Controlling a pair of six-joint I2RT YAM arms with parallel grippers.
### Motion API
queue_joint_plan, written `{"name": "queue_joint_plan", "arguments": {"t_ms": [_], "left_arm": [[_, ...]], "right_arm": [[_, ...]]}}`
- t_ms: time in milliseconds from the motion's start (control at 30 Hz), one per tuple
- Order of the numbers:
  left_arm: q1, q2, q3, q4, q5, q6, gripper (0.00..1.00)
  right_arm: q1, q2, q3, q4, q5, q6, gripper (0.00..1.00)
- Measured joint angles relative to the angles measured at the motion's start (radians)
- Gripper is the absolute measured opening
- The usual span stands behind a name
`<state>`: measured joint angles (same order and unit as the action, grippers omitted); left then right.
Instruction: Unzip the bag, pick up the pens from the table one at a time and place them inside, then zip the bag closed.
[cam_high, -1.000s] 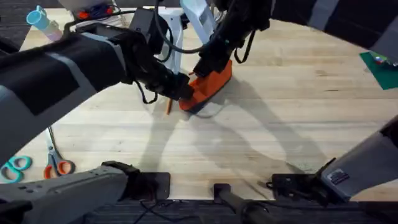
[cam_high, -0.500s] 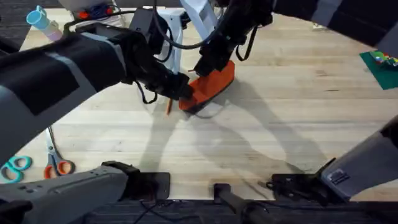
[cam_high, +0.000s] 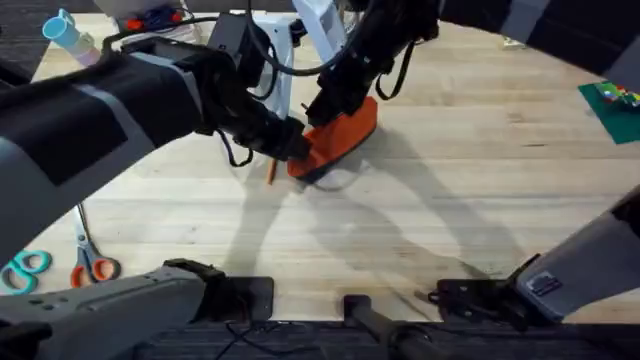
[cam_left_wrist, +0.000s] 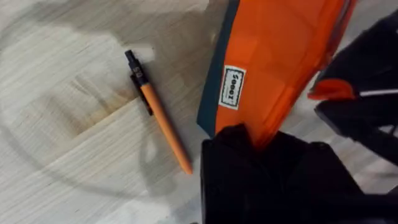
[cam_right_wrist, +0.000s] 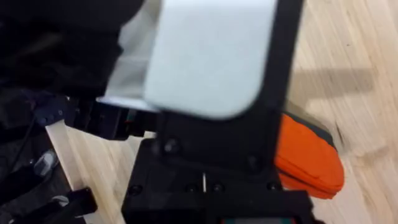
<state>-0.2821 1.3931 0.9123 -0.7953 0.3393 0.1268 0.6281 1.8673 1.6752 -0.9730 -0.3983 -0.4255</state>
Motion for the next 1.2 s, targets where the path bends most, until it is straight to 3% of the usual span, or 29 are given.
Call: {"name": "queue_joint_plan", "arguments": {"t_ms": [1200], "left_arm": [[0.0,0.0,0.0,0.003,-0.003,0.0,0.042]], "right_arm": [[0.028,0.0,0.0,0.0,-0.015,0.063,0.031]]}}
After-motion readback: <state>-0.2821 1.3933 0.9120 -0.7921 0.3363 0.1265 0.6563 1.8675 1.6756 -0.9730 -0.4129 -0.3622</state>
